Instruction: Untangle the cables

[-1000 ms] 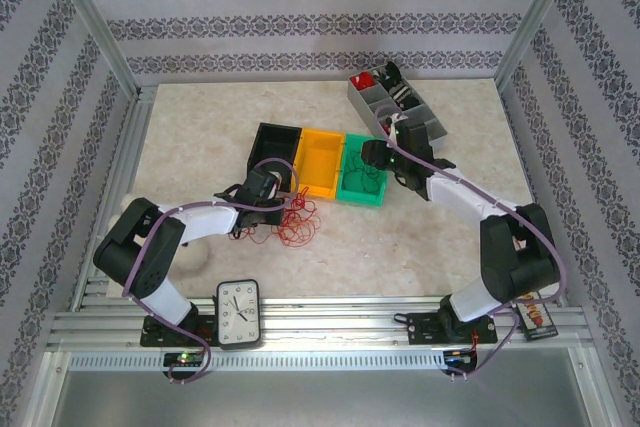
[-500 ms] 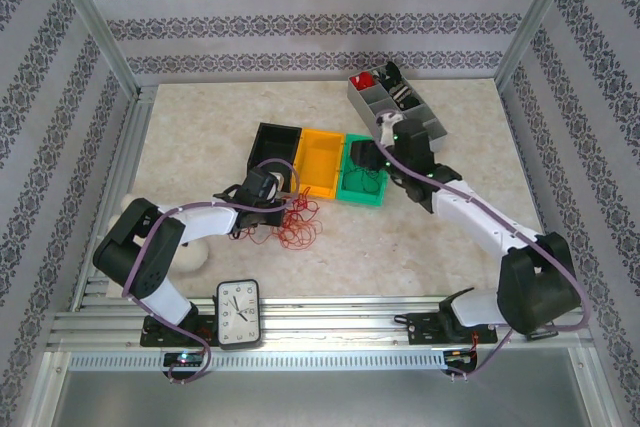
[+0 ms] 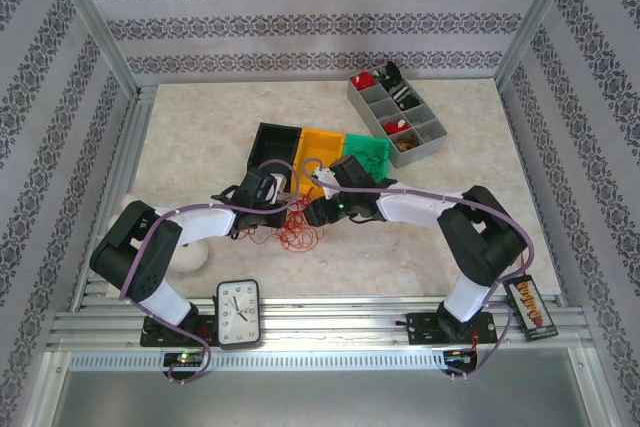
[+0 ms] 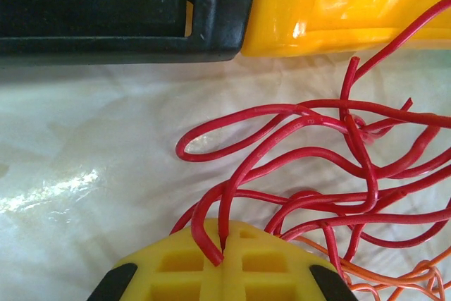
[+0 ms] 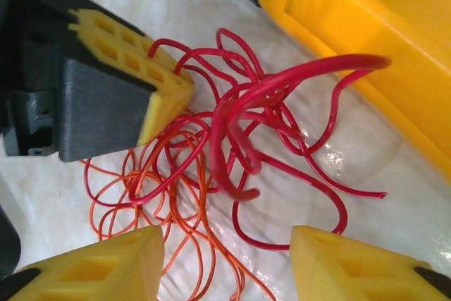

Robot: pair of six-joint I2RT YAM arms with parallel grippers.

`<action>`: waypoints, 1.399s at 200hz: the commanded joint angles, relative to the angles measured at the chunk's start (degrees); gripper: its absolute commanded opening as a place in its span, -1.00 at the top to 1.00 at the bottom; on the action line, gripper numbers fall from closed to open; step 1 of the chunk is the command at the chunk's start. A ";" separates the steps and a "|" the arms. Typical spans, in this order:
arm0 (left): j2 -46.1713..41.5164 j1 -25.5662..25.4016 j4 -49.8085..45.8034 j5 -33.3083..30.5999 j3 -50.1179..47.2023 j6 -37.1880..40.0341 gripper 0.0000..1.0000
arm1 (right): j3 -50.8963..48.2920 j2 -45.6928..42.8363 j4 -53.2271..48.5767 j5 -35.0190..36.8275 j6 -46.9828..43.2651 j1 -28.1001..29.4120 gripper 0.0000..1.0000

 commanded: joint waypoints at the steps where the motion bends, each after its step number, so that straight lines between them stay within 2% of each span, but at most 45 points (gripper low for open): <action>1: -1.46 0.34 0.73 0.65 -0.25 1.20 1.00 | 3.44 1.04 0.61 -0.74 -1.43 -0.40 0.16; 34: -1.64 0.32 0.77 0.32 -0.59 0.99 1.00 | 3.22 0.76 2.93 -0.88 0.04 -1.28 0.55; 53: -1.64 0.32 0.74 -0.03 -0.68 0.92 1.00 | 3.35 0.20 2.69 -0.81 0.05 -1.57 0.88; 66: -1.70 0.30 0.55 -0.50 -0.75 0.76 1.00 | 2.56 -0.96 2.76 -0.08 -0.01 -1.72 1.00; 102: -1.93 0.39 0.05 -2.22 -0.94 0.27 1.00 | -1.82 -8.37 2.32 5.51 1.03 -4.22 1.00; 179: -2.00 1.35 -0.58 -6.52 -1.63 -1.82 1.00 | -9.58 -30.06 1.81 27.14 5.43 -11.99 1.00; 228: -2.21 2.72 -2.58 -13.24 -2.70 -5.06 1.00 | -10.55 -39.32 1.55 32.85 8.45 -18.65 1.00; 247: -2.24 2.94 -4.25 -16.64 -2.78 -6.08 1.00 | -11.05 -42.05 1.42 35.52 8.33 -19.95 1.00; 280: -2.87 3.30 -4.40 -18.87 -3.92 -7.58 1.00 | -11.81 -45.12 0.89 37.91 8.82 -21.86 1.00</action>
